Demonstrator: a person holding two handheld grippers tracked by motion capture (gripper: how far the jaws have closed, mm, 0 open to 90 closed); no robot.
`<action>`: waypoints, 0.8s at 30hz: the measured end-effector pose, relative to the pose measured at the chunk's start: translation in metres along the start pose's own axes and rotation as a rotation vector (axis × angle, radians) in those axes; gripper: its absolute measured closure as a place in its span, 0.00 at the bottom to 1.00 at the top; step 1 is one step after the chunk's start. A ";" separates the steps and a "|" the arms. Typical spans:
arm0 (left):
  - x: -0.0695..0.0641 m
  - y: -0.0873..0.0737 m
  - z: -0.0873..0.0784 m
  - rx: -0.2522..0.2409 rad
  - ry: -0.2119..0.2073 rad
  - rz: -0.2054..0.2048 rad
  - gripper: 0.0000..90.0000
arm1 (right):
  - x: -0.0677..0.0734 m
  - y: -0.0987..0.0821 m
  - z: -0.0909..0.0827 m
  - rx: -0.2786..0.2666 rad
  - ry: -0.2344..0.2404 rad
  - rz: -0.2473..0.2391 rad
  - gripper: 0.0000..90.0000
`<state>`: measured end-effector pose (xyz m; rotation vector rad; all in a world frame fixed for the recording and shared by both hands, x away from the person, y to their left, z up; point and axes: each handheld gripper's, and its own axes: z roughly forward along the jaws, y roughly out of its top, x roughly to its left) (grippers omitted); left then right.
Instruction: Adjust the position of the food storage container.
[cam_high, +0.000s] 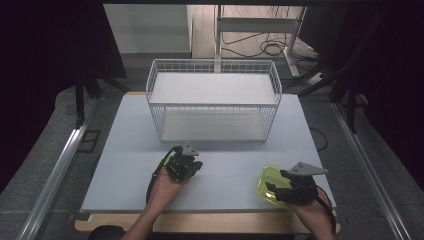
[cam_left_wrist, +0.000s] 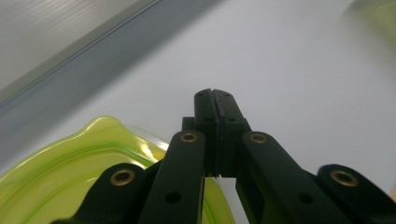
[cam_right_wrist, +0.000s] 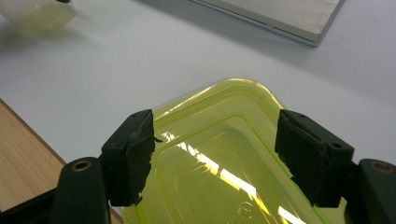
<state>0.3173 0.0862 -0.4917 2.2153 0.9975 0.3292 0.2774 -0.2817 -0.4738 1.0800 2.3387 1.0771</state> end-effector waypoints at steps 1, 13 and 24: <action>0.000 0.000 0.000 0.000 0.000 0.000 1.00 | 0.000 0.000 0.000 0.000 0.000 0.000 0.32; 0.016 -0.027 -0.024 0.011 0.011 -0.066 1.00 | 0.001 0.000 0.000 0.001 -0.003 -0.005 0.32; 0.037 -0.055 -0.047 -0.002 0.072 -0.134 0.99 | 0.001 0.000 0.000 0.004 -0.004 -0.007 0.32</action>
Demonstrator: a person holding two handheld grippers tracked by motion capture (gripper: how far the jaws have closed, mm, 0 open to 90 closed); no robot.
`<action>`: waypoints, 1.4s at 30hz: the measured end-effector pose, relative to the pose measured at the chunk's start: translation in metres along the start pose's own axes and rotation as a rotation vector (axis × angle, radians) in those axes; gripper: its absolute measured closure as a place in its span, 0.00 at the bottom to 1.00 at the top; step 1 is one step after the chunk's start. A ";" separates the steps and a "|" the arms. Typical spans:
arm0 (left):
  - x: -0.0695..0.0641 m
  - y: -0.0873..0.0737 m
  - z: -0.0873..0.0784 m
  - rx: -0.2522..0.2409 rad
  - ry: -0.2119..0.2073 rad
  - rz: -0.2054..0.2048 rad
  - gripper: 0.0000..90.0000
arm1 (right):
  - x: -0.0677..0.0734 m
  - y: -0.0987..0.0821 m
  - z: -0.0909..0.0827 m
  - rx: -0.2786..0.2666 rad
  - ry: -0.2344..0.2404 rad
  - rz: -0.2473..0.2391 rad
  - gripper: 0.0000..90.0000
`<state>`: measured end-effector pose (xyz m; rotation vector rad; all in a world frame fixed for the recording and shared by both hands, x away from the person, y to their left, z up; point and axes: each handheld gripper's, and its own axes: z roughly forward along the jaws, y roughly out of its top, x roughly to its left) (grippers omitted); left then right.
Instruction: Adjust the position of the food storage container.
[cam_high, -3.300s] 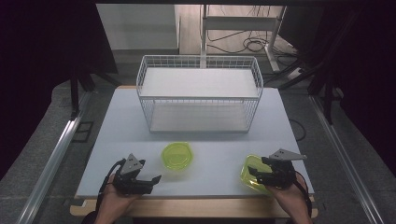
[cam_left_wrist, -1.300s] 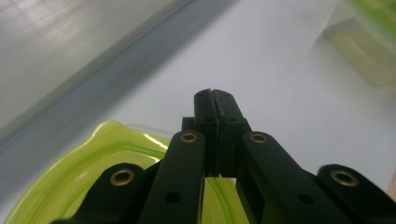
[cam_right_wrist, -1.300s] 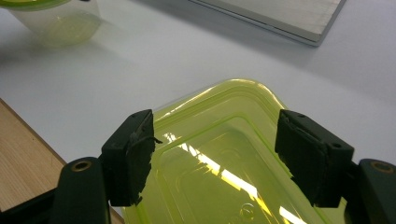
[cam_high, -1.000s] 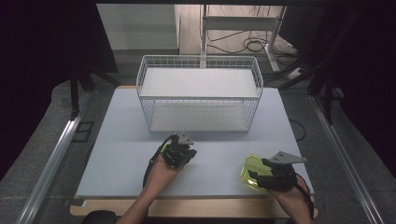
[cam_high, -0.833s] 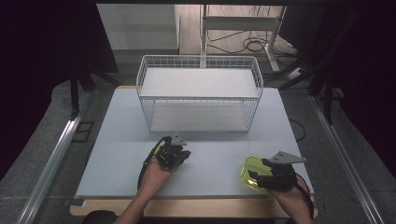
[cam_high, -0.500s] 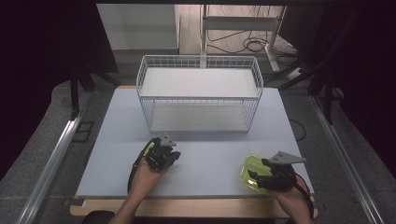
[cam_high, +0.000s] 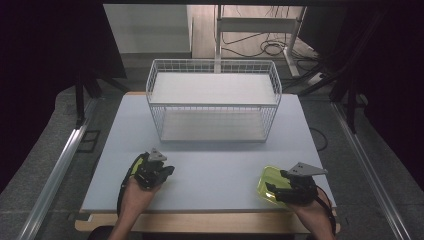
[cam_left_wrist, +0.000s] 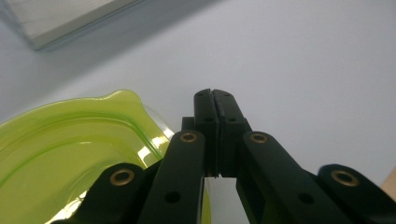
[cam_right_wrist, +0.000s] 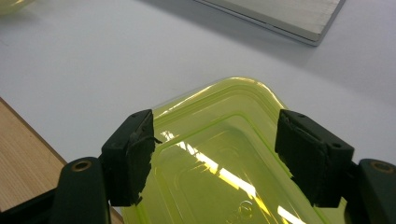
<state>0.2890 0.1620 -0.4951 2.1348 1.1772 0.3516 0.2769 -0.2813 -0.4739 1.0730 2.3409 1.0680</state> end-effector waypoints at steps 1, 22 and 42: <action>0.000 0.000 0.000 0.000 0.000 0.000 0.99 | 0.000 0.000 0.000 0.000 0.000 0.000 0.32; -0.037 0.004 0.004 -0.113 -0.144 0.101 1.00 | -0.036 -0.036 -0.059 0.049 -0.116 0.121 0.99; -0.045 -0.006 0.014 -0.075 -0.208 0.111 0.99 | -0.034 -0.050 -0.056 0.075 -0.147 0.117 0.97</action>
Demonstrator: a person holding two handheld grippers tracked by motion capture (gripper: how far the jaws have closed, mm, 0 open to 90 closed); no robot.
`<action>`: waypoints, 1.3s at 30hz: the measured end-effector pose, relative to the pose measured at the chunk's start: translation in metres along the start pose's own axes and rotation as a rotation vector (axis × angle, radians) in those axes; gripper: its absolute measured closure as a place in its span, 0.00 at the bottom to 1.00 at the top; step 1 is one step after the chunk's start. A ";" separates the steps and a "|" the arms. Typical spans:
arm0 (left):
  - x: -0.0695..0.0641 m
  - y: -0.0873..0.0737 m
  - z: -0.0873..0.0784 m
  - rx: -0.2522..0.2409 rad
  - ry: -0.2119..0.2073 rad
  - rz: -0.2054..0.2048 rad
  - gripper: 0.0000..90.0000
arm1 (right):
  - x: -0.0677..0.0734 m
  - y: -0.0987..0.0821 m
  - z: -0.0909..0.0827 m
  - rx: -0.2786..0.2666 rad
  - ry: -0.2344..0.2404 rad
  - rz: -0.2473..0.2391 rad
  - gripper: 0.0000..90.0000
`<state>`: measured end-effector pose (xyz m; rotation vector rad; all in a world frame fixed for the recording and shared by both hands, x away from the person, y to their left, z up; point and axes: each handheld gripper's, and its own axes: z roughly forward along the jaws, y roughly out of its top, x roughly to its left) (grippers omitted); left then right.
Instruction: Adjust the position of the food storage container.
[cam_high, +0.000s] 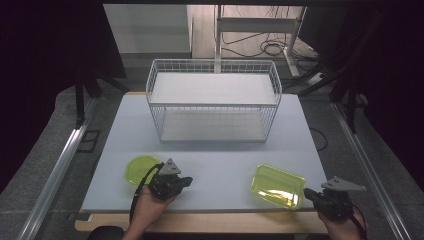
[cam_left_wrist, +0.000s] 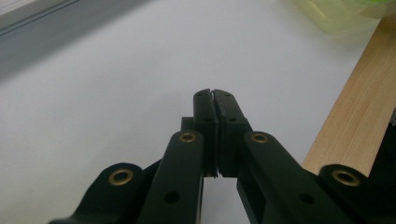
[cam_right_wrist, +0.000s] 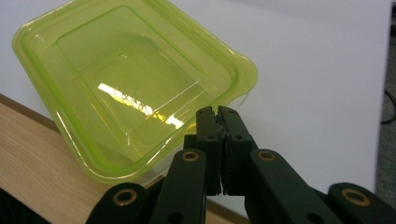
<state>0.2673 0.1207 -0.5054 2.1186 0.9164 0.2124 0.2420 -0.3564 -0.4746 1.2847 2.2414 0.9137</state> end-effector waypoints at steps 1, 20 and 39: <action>0.000 0.000 0.000 0.000 0.000 0.000 0.99 | 0.000 0.000 0.000 0.000 0.000 0.000 0.97; 0.001 -0.013 -0.009 0.009 0.019 -0.015 0.99 | 0.040 0.058 0.059 0.003 0.177 -0.104 0.96; 0.002 -0.025 -0.022 0.004 0.048 -0.033 0.98 | 0.083 0.100 0.107 0.003 0.283 -0.185 0.96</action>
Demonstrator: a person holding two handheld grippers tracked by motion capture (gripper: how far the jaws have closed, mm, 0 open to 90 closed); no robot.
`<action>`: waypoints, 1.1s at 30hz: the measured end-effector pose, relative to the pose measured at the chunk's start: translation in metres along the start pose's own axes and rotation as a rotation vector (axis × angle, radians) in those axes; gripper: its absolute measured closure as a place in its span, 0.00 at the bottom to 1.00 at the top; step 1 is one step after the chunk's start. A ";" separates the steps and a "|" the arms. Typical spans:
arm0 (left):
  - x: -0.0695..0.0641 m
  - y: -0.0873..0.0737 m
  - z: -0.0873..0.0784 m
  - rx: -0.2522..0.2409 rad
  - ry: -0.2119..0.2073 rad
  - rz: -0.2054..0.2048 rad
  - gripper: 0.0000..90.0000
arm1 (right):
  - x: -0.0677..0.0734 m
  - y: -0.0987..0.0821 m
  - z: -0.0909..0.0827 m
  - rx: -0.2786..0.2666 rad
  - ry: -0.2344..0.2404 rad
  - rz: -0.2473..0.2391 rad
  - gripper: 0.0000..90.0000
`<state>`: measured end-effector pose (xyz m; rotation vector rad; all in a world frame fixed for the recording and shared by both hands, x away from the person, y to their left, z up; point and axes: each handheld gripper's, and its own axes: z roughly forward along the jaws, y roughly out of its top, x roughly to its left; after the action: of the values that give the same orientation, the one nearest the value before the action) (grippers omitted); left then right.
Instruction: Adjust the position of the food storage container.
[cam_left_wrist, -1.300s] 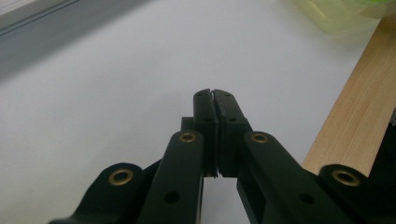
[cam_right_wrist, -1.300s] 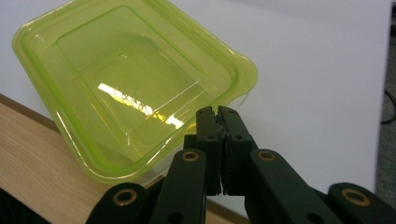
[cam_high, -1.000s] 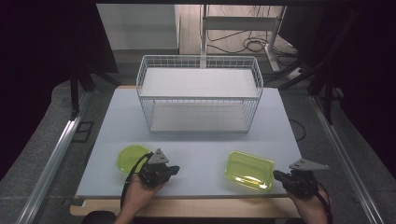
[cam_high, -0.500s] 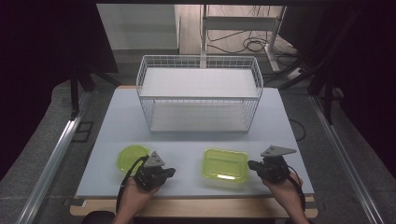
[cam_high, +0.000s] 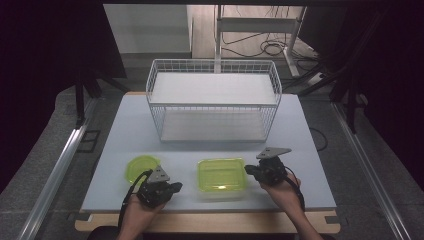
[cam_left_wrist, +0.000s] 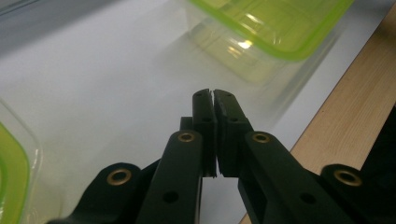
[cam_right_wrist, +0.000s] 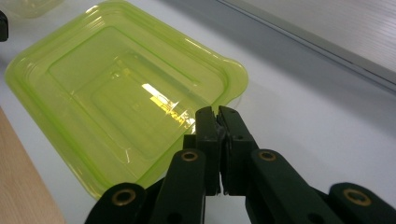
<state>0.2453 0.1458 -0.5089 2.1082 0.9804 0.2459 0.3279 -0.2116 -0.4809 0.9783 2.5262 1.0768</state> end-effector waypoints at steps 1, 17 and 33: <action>0.000 0.000 0.000 0.002 -0.002 -0.001 0.98 | 0.001 0.002 0.003 0.001 0.003 -0.001 0.96; -0.006 -0.014 -0.019 -0.048 0.069 0.034 0.68 | 0.011 -0.003 -0.008 -0.055 0.005 -0.019 0.68; -0.013 -0.024 -0.010 -0.083 0.100 0.034 0.10 | 0.019 -0.037 -0.021 -0.065 -0.035 -0.026 0.14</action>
<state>0.2176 0.1516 -0.5178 2.0547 0.9767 0.4057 0.2864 -0.2295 -0.4908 0.9367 2.4531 1.1173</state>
